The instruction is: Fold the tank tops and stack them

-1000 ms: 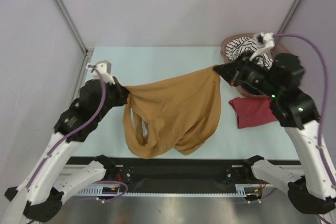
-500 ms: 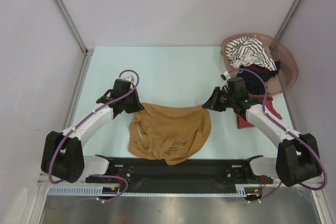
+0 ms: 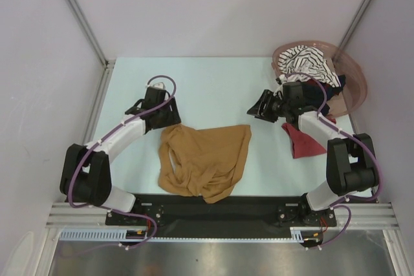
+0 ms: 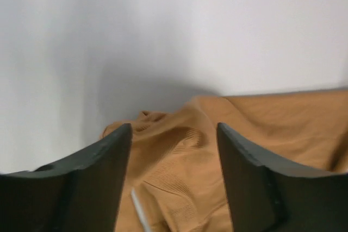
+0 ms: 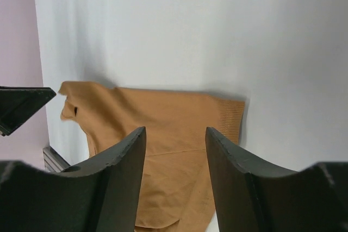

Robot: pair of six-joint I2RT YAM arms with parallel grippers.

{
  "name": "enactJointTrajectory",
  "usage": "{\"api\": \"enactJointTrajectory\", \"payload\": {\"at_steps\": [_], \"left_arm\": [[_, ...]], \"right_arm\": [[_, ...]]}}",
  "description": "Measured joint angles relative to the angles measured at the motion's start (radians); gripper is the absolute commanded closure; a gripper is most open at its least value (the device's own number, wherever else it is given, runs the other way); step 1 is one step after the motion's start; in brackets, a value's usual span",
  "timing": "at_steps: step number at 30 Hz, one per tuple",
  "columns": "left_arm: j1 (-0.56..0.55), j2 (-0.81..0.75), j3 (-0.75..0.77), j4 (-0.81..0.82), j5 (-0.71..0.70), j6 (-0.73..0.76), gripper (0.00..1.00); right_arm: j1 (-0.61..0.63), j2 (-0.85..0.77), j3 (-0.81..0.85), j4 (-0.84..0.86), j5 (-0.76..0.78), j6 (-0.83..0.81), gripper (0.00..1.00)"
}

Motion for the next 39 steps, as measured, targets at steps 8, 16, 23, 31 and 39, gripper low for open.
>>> {"api": "enactJointTrajectory", "payload": {"at_steps": [8, 16, 23, 31, 39], "left_arm": [[0.0, -0.067, -0.003, -0.027, -0.077, -0.003, 0.14], [-0.057, -0.253, -0.092, -0.016, -0.075, -0.016, 0.14], [-0.095, -0.368, -0.166, -0.01, -0.066, -0.027, 0.14], [-0.103, -0.443, -0.201, -0.026, -0.047, -0.027, 0.14], [-0.192, -0.433, -0.233, -0.02, -0.014, -0.048, 0.19]], "right_arm": [[-0.005, 0.0, -0.067, 0.017, -0.018, -0.029, 0.48], [-0.006, 0.037, -0.149, 0.045, -0.037, -0.035, 0.51], [-0.006, 0.13, -0.147, 0.103, -0.062, -0.027, 0.51], [-0.01, 0.164, -0.15, 0.152, -0.093, -0.002, 0.92], [-0.089, -0.005, -0.232, 0.139, -0.079, -0.006, 1.0]]}}
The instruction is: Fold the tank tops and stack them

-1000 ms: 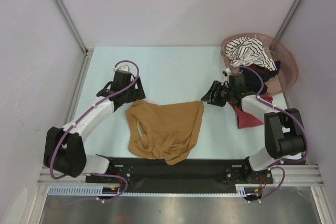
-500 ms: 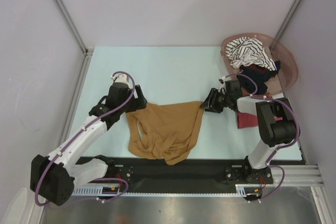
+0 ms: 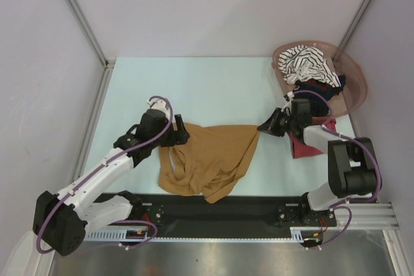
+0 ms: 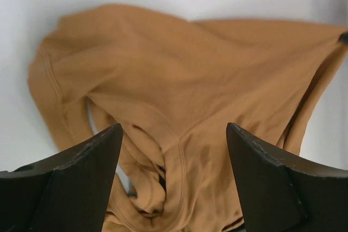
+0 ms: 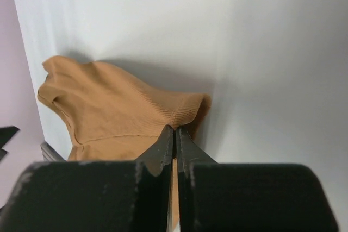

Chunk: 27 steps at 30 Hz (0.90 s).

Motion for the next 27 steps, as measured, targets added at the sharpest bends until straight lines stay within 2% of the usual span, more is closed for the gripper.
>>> {"api": "enactJointTrajectory", "payload": {"at_steps": [5, 12, 17, 27], "left_arm": [[-0.067, 0.036, -0.061, 0.042, 0.046, -0.033, 0.39], [-0.081, 0.075, -0.121, 0.079, 0.104, -0.062, 0.54], [-0.087, 0.141, -0.121, 0.125, 0.137, -0.069, 0.56], [-0.087, 0.261, -0.121, 0.156, 0.14, -0.084, 0.46]], "right_arm": [[-0.041, -0.12, -0.05, -0.003, 0.041, -0.012, 1.0], [-0.044, -0.111, -0.077, 0.006, 0.047, -0.019, 1.0], [-0.044, -0.092, -0.085, 0.019, 0.046, -0.019, 1.0], [-0.044, -0.092, -0.087, 0.037, 0.034, -0.019, 1.0]]}}
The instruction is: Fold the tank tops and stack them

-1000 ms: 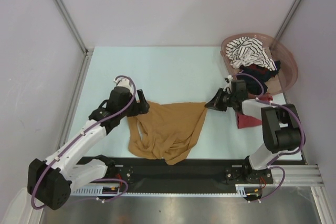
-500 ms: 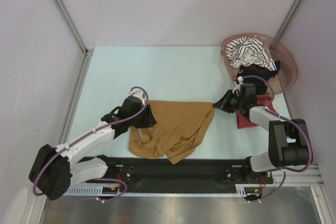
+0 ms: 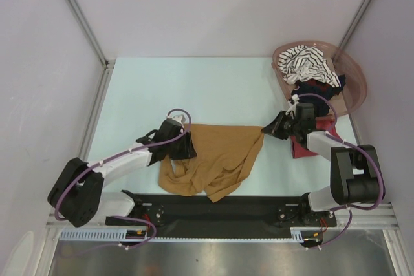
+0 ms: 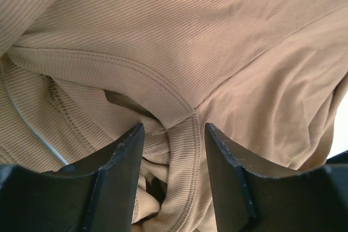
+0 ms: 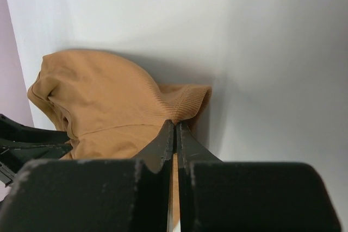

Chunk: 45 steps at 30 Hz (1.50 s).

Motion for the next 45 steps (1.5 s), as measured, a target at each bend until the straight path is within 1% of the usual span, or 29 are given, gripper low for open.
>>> {"api": "enactJointTrajectory", "payload": {"at_steps": [7, 12, 15, 16, 19, 23, 29, 33, 36, 38, 41, 45], "left_arm": [[0.0, 0.039, 0.0, 0.041, 0.019, 0.0, 0.48], [0.0, 0.075, 0.0, 0.065, 0.042, -0.002, 0.57], [0.0, 0.082, 0.0, 0.086, 0.05, -0.002, 0.7], [0.0, 0.084, 0.0, 0.092, 0.054, -0.002, 0.83], [0.0, 0.09, 0.0, 0.098, 0.055, -0.001, 0.99], [0.0, 0.076, 0.003, 0.069, 0.031, 0.002, 1.0], [0.01, -0.051, 0.037, -0.035, 0.009, 0.013, 1.0], [0.046, -0.154, 0.088, -0.105, 0.038, 0.03, 1.0], [0.109, -0.229, 0.145, -0.164, 0.081, 0.05, 1.0], [0.173, -0.275, 0.2, -0.225, 0.111, 0.071, 1.0], [0.253, -0.317, 0.326, -0.317, 0.125, 0.108, 1.0], [0.281, -0.354, 0.528, -0.412, 0.135, 0.157, 1.0]], "right_arm": [[0.0, 0.0, 0.0, 0.005, -0.01, 0.0, 1.0], [-0.002, 0.001, 0.0, 0.005, -0.014, 0.0, 1.0], [-0.002, 0.002, 0.0, 0.005, -0.014, 0.0, 1.0], [-0.002, 0.002, 0.0, 0.005, -0.014, 0.0, 1.0], [-0.002, 0.003, 0.0, 0.006, -0.015, 0.0, 1.0], [-0.002, 0.005, 0.0, 0.006, -0.02, 0.0, 1.0], [-0.002, 0.005, 0.0, 0.003, -0.034, 0.0, 1.0], [-0.002, -0.016, 0.016, -0.044, -0.055, 0.0, 1.0], [-0.002, -0.075, 0.06, -0.117, -0.072, -0.002, 1.0], [-0.003, -0.14, 0.106, -0.179, -0.082, -0.006, 1.0], [-0.006, -0.251, 0.19, -0.252, -0.098, -0.016, 1.0], [-0.008, -0.385, 0.312, -0.312, -0.144, -0.026, 1.0]]}}
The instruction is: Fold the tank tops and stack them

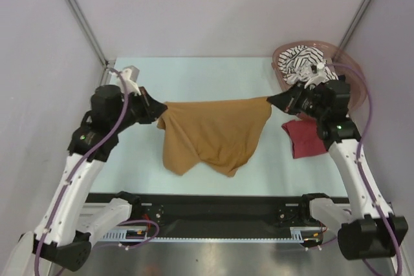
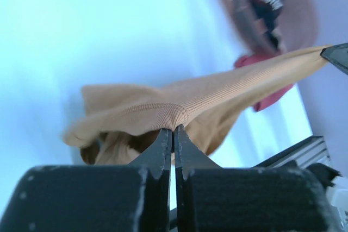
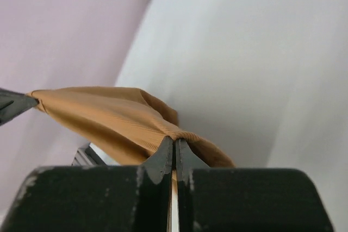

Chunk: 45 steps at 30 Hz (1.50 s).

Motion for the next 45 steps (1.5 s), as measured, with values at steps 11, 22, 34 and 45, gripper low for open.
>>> {"api": "enactJointTrajectory", "payload": {"at_steps": [11, 22, 34, 45], "left_arm": [[0.0, -0.218, 0.483, -0.222, 0.0, 0.072, 1.0], [0.0, -0.283, 0.52, -0.245, 0.0, 0.072, 1.0], [0.002, 0.105, 0.449, -0.229, -0.104, 0.076, 1.0], [0.002, -0.277, 0.495, -0.085, -0.113, 0.126, 1.0]], "right_arm": [[-0.001, -0.379, 0.359, -0.108, -0.071, -0.033, 1.0], [-0.001, -0.439, 0.497, -0.105, -0.104, -0.025, 1.0], [0.062, 0.037, 0.513, -0.199, -0.019, 0.024, 1.0], [0.094, -0.194, 0.509, -0.005, -0.046, 0.054, 1.0]]}}
